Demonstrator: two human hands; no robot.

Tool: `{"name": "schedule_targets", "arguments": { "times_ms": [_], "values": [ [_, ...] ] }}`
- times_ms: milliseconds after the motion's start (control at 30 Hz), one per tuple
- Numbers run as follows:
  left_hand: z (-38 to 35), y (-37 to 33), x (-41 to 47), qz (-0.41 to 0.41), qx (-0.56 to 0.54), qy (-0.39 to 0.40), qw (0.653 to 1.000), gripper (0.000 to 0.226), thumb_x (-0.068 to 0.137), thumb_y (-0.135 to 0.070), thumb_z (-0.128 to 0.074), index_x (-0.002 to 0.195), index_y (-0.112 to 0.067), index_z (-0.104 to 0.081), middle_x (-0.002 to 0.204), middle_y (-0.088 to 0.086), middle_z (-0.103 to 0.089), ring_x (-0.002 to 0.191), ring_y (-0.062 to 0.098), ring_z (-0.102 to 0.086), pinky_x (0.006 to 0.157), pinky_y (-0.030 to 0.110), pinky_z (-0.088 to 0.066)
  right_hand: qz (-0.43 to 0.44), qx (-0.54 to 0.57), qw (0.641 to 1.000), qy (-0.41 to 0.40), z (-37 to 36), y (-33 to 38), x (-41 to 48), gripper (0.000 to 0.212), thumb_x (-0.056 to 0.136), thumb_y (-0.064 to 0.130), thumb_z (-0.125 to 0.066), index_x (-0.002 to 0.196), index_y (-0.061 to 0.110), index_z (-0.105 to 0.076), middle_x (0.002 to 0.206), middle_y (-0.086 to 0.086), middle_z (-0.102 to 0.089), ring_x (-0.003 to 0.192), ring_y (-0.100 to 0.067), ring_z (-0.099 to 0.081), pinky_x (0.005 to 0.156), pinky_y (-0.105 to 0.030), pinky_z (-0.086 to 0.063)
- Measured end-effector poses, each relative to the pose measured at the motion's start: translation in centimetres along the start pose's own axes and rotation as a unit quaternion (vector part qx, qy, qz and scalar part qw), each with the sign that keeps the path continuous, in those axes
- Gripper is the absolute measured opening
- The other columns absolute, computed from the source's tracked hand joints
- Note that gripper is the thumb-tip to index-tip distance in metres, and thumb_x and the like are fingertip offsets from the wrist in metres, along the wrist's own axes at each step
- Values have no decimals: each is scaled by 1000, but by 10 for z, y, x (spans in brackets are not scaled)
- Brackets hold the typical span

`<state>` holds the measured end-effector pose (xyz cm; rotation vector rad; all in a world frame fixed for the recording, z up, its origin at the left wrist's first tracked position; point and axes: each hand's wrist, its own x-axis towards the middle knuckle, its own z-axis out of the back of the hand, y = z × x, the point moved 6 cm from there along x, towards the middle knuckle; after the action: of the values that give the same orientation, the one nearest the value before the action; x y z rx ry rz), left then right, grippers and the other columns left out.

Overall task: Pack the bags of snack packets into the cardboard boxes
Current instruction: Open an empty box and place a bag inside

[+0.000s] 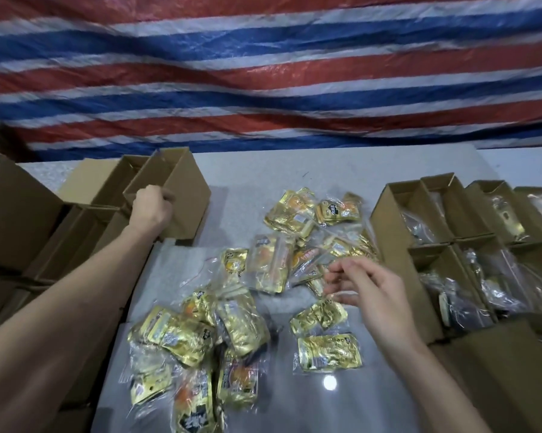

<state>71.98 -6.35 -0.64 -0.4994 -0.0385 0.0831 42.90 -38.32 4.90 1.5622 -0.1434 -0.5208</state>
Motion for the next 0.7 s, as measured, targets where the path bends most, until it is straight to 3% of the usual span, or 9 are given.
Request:
{"name": "schedule_targets", "arguments": {
  "times_ms": [133,267,400,467,533,600,700],
  "values": [
    [53,-46,-50,-131,20,-57,990,34,84,-2,-48,103,-4,-76,113,16,-71,107,36,-64,95,42,-50,26,7,1000,7,-5,26,-8,30,99,13,-53,78,15,-73,79,-6,-74,67,-17,-68,61,-26,-55],
    [100,-82,-125,-265,51,-104,957,21,89,-12,-58,99,-6,-76,106,8,-70,93,31,-67,79,45,-56,44,18,999,19,-10,40,-31,23,99,12,-54,84,10,-72,79,-6,-73,66,-15,-66,59,-23,-55],
    [124,-92,-211,-383,32,-78,920,21,91,-11,-65,111,-15,-70,106,2,-69,94,27,-68,71,40,-57,49,-6,999,6,-7,37,-66,13,97,13,-60,98,12,-73,90,-1,-74,77,-12,-68,70,-27,-56],
    [120,-86,-252,-401,20,-38,915,46,91,-9,-65,134,-22,-55,113,3,-69,92,29,-68,66,40,-58,62,-49,997,-7,-3,26,-88,13,95,14,-63,103,21,-72,102,3,-72,91,-10,-67,79,-25,-55],
    [103,-74,-287,-384,22,-5,923,66,88,-7,-68,147,-20,-42,109,11,-69,84,35,-67,62,37,-55,54,-70,996,-26,3,5,-113,20,93,18,-67,109,31,-69,108,11,-68,95,-1,-64,77,-13,-51],
    [78,-57,-322,-358,13,49,932,58,89,-6,-65,143,-17,-49,111,12,-69,91,36,-66,70,41,-55,35,-89,994,-48,13,-19,-137,31,91,23,-70,118,38,-65,116,21,-61,101,7,-59,74,-2,-44],
    [48,-33,-376,-374,-15,97,922,41,82,1,-59,117,-16,-69,104,3,-71,93,31,-66,68,43,-56,-7,-171,984,-53,26,-57,-162,40,87,38,-72,124,48,-59,134,15,-50,120,-2,-47,89,-10,-35]
  ]
}}
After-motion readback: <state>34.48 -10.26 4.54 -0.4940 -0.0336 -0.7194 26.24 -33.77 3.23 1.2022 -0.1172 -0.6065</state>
